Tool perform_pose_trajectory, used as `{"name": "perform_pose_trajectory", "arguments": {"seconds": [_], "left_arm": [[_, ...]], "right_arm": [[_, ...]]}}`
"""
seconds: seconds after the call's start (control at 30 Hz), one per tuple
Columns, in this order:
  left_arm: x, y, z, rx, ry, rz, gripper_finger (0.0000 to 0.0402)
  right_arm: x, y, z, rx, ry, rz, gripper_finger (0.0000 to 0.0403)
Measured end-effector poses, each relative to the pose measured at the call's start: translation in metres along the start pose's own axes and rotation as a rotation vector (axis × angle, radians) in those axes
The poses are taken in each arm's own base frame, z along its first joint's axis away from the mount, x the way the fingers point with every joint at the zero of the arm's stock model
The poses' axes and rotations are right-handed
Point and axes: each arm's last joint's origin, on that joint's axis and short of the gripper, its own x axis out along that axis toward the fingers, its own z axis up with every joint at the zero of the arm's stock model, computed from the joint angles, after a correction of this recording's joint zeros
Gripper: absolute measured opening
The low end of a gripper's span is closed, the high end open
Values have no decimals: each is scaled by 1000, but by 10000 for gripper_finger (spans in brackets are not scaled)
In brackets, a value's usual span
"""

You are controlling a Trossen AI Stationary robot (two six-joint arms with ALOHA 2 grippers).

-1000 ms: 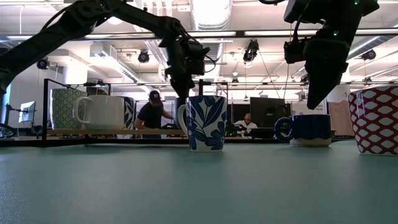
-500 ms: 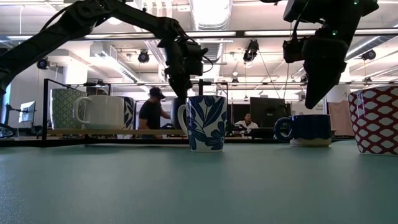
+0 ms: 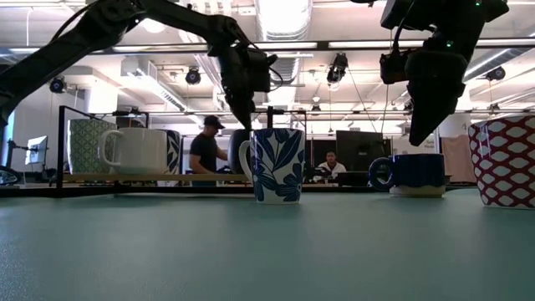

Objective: Place coffee mugs
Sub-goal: Put the black-blue mug on the shelf, then move the blue mug to the center of the table

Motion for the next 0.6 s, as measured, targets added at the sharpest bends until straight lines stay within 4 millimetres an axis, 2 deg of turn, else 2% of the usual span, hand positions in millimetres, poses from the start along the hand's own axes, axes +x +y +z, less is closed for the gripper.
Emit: {"name": "perform_pose_trajectory", "arguments": {"seconds": [0.4,0.6], "left_arm": [[-40,-20,-8,-110,-34,-9,68],[-47,-38,-28,-213,-12,-22,68]], "right_arm": [[0,0,0,0,-3,2,118],[0,0,0,1,-3,2,118]]}}
